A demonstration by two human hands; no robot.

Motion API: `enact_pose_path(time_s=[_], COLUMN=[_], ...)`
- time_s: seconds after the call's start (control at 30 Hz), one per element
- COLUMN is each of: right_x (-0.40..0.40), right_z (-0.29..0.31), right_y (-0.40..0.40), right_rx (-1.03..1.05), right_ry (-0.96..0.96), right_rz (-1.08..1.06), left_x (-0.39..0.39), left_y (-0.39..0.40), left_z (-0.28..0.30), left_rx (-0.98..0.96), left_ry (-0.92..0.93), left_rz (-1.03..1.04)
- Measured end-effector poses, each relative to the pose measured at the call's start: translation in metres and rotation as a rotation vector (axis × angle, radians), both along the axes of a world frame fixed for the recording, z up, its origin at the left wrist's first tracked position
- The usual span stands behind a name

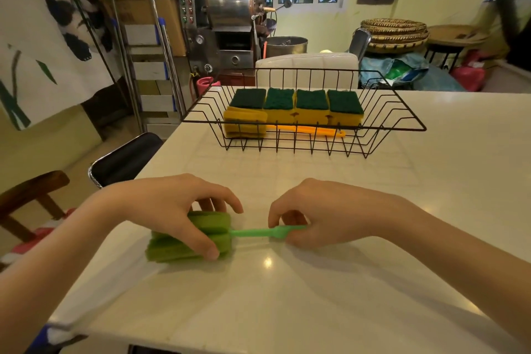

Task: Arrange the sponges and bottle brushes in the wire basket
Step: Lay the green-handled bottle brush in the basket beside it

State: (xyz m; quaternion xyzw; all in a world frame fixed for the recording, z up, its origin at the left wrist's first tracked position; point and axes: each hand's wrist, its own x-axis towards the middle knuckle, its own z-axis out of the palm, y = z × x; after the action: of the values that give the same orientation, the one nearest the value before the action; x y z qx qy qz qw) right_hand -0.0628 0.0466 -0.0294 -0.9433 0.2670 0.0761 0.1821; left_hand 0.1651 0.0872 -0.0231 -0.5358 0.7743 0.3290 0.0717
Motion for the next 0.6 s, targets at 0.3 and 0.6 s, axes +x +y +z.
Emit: enact_pose_path(time_s=[0.3, 0.6], right_x=[-0.018, -0.055], right_z=[0.026, 0.055], right_y=[-0.021, -0.048], right_rx=[-0.207, -0.364], right_ry=[-0.093, -0.342], right_rz=[-0.111, -0.311], left_x=[-0.019, -0.049], left_y=[-0.026, -0.064], left_z=[0.021, 0.060], left_rx=[-0.278, -0.671], left_ry=[0.060, 0.158], left_rz=[0.003, -0.019])
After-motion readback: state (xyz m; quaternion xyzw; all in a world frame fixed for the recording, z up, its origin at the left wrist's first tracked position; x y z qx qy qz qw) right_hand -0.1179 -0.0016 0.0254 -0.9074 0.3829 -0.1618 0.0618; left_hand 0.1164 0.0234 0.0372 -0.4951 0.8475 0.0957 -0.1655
